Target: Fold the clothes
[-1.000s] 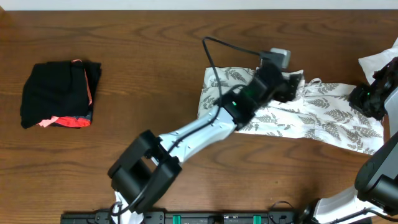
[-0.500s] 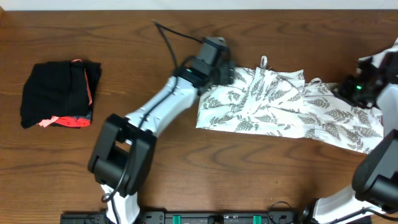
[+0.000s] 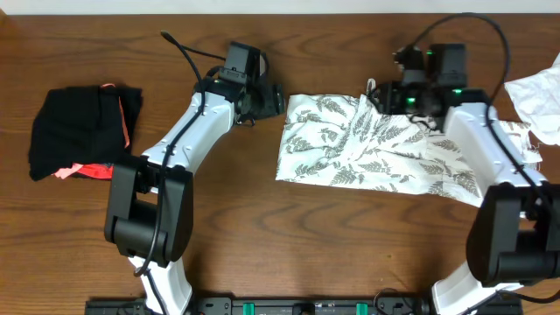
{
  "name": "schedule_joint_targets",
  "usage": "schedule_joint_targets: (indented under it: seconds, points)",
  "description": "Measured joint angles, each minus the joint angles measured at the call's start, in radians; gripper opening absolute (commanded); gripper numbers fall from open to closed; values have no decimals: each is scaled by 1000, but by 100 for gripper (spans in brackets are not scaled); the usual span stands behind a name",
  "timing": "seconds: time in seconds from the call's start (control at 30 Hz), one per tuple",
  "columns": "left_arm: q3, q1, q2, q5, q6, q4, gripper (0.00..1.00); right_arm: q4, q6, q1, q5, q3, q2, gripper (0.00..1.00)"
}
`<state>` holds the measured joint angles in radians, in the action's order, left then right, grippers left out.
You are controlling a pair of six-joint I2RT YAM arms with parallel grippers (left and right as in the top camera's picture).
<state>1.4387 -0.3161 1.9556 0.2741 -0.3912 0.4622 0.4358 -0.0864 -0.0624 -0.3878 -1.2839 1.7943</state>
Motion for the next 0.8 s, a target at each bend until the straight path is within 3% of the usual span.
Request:
schedule_joint_targets:
  seconds: [0.27, 0.6, 0.73, 0.8]
  points:
    - [0, 0, 0, 12, 0, 4, 77, -37, -37, -99, 117, -2, 34, 54]
    - [0, 0, 0, 12, 7, 14, 77, -11, -90, -114, 209, -2, 135, 53]
    - [0, 0, 0, 12, 8, 14, 77, 11, -94, -114, 238, -2, 135, 45]
    - [0, 0, 0, 12, 8, 14, 77, 23, -98, -114, 249, -2, 135, 36]
